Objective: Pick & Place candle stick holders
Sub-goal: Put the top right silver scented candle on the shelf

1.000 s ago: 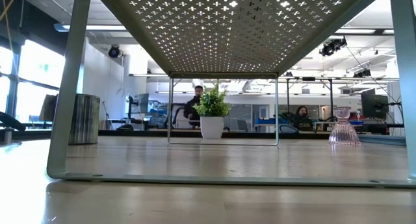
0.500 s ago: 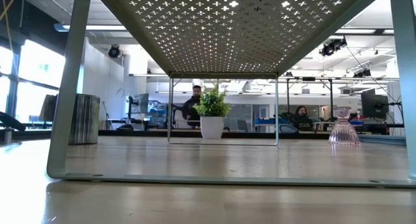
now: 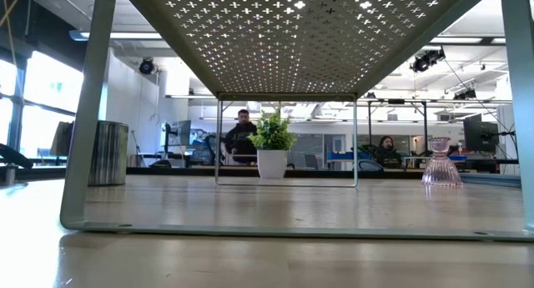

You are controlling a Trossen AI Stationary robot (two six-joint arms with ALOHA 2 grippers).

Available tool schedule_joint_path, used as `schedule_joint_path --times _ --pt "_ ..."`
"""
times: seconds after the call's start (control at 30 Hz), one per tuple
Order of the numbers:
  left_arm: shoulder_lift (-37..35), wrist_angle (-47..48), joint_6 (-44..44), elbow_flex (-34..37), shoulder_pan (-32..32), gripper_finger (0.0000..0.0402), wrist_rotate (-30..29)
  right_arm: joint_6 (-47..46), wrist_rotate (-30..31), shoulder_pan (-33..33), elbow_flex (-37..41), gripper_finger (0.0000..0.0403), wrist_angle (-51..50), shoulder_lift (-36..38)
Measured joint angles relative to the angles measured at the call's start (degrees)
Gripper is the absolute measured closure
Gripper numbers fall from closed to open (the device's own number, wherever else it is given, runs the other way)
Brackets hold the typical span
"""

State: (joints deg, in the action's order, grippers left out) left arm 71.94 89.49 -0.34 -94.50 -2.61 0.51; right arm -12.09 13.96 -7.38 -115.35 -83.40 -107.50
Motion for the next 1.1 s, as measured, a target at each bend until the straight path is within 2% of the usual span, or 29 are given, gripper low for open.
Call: schedule_joint_path --times 1.1 --pt "0.04 0.0 0.0 0.0 0.0 0.0181 -0.04 0.74 -0.89 1.42 -0.09 0.0042 1.45 0.0"
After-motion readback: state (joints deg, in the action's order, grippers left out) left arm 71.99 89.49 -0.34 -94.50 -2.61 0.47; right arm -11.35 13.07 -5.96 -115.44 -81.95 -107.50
